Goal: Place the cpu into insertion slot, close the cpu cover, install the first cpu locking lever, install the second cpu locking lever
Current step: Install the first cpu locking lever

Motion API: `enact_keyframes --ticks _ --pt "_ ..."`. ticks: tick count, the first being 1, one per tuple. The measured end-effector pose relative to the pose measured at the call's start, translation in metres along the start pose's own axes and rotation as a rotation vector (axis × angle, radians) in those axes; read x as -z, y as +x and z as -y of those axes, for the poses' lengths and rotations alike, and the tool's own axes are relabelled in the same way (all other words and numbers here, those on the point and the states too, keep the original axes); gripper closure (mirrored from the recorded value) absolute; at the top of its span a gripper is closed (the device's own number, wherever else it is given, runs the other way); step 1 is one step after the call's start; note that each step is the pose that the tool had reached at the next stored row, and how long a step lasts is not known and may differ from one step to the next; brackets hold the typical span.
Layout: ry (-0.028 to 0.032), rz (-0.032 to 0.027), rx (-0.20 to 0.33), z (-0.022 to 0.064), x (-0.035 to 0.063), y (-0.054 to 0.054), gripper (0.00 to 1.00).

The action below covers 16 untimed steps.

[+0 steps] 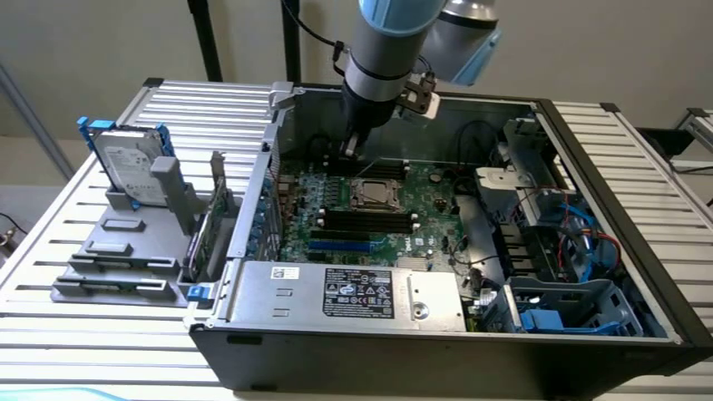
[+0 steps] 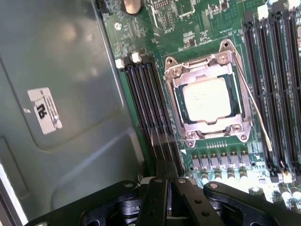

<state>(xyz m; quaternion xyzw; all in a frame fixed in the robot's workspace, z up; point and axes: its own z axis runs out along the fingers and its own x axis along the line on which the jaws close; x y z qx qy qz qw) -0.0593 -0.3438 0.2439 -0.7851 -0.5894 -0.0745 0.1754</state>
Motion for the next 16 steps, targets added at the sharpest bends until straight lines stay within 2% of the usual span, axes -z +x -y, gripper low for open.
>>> enact_keyframes --ticks 3,7,16 --pt "-0.0021 -0.0016 -0.006 -0.0030 -0.0013 0.000 0.89" --pt "-0.0148 -0.0092 -0.047 -0.0039 -0.0052 -0.002 0.89" --pt "-0.0165 -0.0137 -0.092 -0.0068 -0.0158 -0.005 0.89"
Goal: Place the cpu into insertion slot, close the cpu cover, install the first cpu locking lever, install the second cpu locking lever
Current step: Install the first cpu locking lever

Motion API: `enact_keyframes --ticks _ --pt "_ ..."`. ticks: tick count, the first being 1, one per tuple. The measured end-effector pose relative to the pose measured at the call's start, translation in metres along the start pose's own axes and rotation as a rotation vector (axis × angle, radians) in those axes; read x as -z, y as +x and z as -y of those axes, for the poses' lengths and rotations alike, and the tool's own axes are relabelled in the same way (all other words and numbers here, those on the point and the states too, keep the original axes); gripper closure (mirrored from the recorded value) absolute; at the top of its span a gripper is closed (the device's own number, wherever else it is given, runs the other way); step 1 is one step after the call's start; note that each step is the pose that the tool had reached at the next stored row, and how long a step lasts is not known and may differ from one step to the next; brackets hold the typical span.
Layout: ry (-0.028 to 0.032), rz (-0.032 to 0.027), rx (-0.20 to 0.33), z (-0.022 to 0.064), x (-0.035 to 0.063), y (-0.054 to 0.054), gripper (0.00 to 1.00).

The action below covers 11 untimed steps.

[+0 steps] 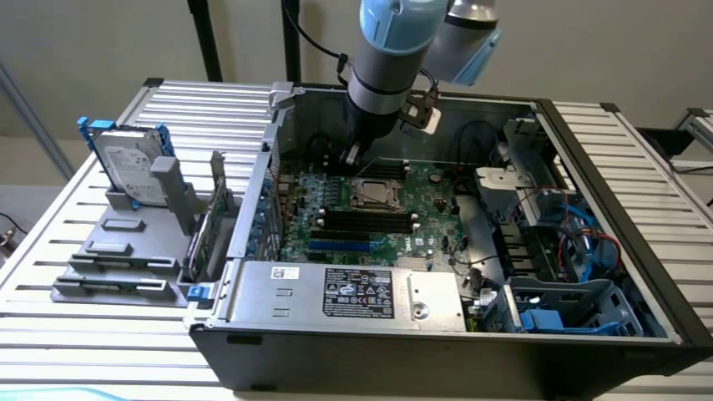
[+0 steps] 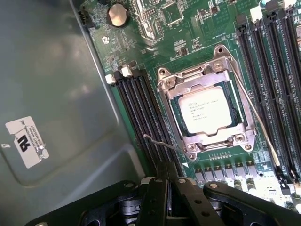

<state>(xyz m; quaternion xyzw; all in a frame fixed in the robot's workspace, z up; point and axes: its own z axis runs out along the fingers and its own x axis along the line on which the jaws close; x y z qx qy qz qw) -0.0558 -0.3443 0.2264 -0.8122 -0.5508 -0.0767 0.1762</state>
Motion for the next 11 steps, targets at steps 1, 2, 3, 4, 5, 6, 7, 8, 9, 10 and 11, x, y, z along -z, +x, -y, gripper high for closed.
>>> enact_keyframes --ticks 1,2,3,4,5,6,7,8,9,10,11 --pt "0.0004 -0.0002 -0.005 -0.0002 -0.0010 -0.0003 0.89" --pt "0.0013 -0.0002 -0.010 -0.0004 -0.0018 -0.0006 0.89" --pt "0.0034 0.0005 -0.014 -0.0006 -0.0027 -0.0009 0.89" --pt "0.0063 0.0015 -0.017 -0.0008 -0.0034 -0.0012 0.89" --pt "0.0091 0.0026 -0.019 -0.0010 -0.0042 -0.0014 0.89" --pt "0.0119 0.0036 -0.022 -0.0011 -0.0050 -0.0017 0.89" --pt "0.0140 0.0044 -0.024 -0.0013 -0.0058 -0.0019 0.89" --pt "0.0158 0.0054 -0.026 -0.0016 -0.0065 -0.0022 0.89" --pt "0.0176 0.0061 -0.027 -0.0019 -0.0073 -0.0024 0.89" --pt "0.0187 0.0067 -0.029 -0.0022 -0.0082 -0.0027 0.89" --pt "0.0191 0.0072 -0.031 -0.0026 -0.0091 -0.0029 0.89"
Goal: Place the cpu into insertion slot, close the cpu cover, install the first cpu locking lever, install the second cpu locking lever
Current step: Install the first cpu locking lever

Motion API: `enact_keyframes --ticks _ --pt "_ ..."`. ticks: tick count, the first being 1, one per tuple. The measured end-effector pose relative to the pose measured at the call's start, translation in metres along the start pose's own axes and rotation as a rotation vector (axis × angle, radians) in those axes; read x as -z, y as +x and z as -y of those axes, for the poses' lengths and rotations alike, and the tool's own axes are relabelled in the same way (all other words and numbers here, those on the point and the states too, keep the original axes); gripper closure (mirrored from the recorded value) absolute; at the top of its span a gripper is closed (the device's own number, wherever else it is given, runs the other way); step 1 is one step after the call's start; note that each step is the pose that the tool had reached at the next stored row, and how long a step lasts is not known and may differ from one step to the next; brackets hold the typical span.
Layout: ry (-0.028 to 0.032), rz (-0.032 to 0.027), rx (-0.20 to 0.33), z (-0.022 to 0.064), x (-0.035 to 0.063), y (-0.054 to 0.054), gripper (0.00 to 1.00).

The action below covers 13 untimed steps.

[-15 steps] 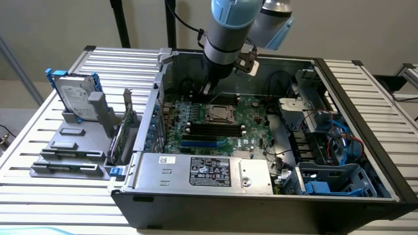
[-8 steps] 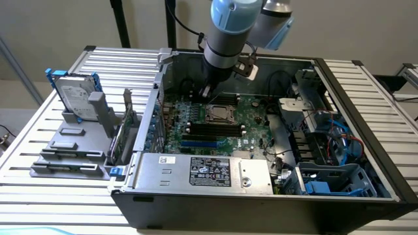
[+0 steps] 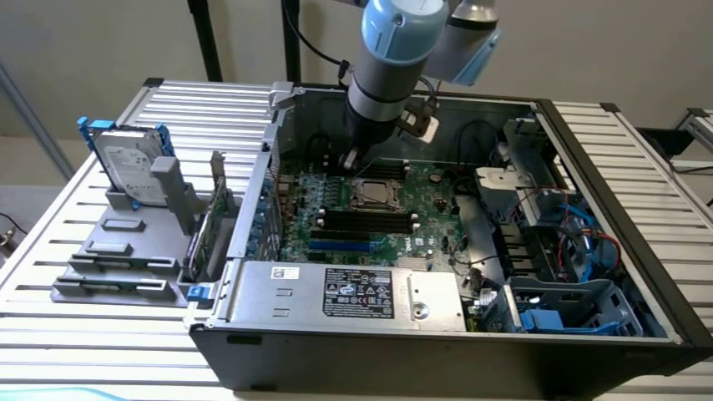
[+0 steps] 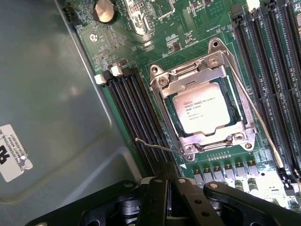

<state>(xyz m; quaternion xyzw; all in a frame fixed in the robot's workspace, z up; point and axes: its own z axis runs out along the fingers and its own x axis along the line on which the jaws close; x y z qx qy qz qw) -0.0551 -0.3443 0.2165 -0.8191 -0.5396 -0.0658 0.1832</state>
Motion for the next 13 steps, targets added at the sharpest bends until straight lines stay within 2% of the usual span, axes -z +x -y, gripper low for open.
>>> enact_keyframes --ticks 5,10,13 --pt "-0.0032 0.0047 -0.014 -0.0016 -0.0034 -0.0008 0.89" --pt "-0.0083 0.0155 -0.023 -0.0027 -0.0054 -0.0012 0.89" --pt "-0.0089 0.0166 -0.024 -0.0031 -0.0066 -0.0015 0.89"
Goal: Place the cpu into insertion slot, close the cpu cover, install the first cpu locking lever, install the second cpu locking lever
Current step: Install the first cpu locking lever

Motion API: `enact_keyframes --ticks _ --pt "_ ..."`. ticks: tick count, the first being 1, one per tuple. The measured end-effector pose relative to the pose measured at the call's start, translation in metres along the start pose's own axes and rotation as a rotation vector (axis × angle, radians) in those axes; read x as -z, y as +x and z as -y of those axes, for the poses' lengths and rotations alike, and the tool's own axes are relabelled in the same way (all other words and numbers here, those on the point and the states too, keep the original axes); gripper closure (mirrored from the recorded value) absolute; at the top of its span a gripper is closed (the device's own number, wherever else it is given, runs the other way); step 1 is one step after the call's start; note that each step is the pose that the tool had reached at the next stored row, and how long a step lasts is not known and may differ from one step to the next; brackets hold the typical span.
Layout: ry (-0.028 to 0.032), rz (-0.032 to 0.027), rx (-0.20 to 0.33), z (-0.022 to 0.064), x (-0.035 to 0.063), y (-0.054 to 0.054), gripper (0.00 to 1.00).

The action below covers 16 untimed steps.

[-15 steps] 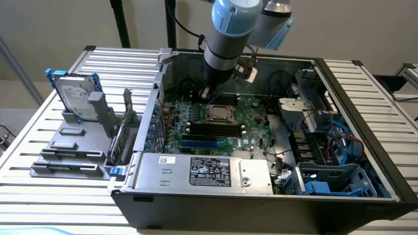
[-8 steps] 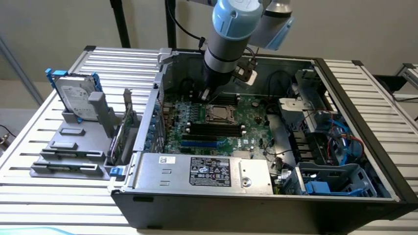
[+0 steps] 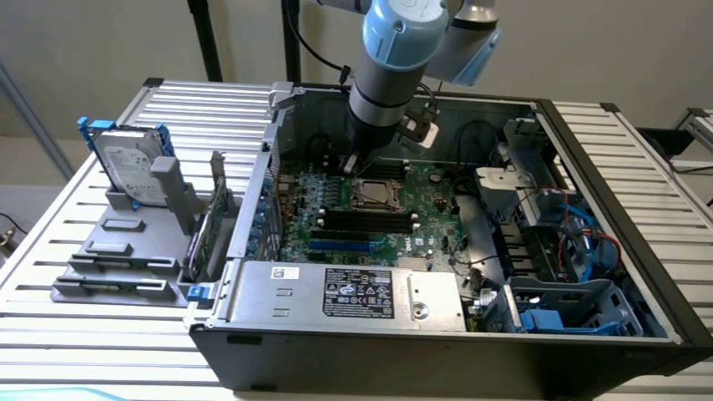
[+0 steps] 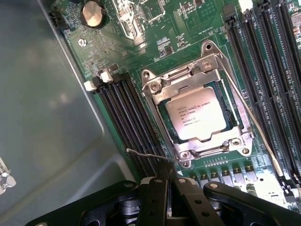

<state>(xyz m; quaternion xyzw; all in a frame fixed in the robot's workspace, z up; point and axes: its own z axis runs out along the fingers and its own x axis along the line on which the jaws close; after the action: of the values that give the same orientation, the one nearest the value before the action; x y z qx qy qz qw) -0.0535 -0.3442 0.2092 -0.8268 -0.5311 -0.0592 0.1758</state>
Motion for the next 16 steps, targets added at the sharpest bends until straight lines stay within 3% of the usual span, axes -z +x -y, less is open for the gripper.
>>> enact_keyframes --ticks 8,16 --pt "-0.0022 0.0004 -0.008 -0.0004 -0.0024 0.0015 0.89" --pt "-0.0109 0.0148 -0.022 -0.0042 -0.0039 0.0031 0.89"
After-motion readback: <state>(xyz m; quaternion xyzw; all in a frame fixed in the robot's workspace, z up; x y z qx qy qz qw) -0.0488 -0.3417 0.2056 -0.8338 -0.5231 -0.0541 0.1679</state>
